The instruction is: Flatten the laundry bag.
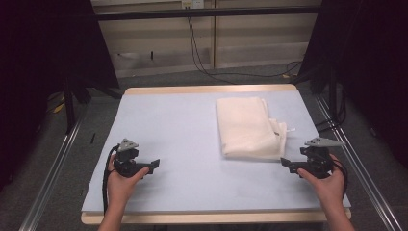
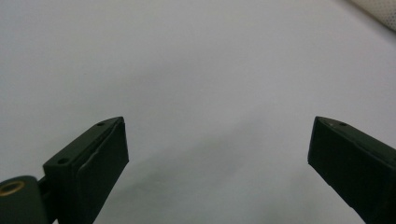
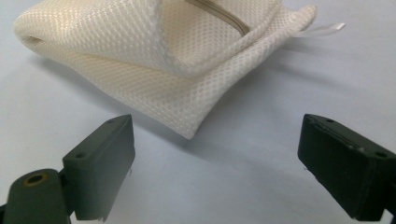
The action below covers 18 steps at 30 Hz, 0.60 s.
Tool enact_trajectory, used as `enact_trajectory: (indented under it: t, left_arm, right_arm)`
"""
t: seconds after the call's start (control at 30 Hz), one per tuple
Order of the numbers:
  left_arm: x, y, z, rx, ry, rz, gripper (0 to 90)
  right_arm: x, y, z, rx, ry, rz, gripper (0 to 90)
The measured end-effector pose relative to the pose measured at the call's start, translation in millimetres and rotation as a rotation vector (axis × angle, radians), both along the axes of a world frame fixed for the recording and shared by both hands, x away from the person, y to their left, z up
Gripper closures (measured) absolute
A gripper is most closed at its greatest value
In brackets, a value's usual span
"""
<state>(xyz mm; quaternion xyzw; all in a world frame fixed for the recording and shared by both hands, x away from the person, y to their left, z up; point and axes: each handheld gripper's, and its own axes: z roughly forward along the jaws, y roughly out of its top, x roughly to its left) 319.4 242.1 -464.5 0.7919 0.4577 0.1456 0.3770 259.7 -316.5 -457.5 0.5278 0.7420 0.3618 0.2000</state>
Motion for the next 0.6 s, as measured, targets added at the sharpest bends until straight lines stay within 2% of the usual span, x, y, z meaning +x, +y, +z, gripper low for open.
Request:
enact_trajectory:
  t: [0.2, 0.33, 0.4, 0.43, 0.53, 0.57, 0.6]
  left_arm:
    - [-3.8, 3.3, -2.3, -0.002, 0.02, -0.003, 5.3]
    - [-5.7, 5.2, -5.0, 0.0, 0.019, 0.008, 5.6]
    - [-5.9, 5.5, -6.3, 0.013, 0.027, 0.002, 5.7]
    - [-5.2, 4.6, -7.3, 0.006, 0.028, -0.003, 5.9]
    - [-4.1, 2.3, -8.5, 0.013, 0.028, 0.0, 6.0]
    - [-3.3, 1.3, -9.1, 0.023, 0.034, -0.01, 6.1]
    - [-2.0, -2.8, -10.8, 0.021, 0.033, -0.011, 6.1]
  right_arm:
    - [4.7, 6.2, 1.3, -0.01, -0.006, 0.013, 14.0]
    - [7.9, 12.1, 4.2, -0.01, -0.014, 0.021, 17.4]
    - [9.5, 14.6, 4.8, -0.012, -0.014, 0.034, 19.8]
    - [11.1, 17.1, 5.3, -0.016, -0.014, 0.057, 23.6]
    - [12.4, 20.8, 5.7, -0.014, -0.017, 0.066, 26.3]
    - [13.9, 24.3, 5.8, -0.024, -0.014, 0.077, 30.8]
    - [14.7, 26.2, 5.7, -0.028, -0.014, 0.074, 31.6]
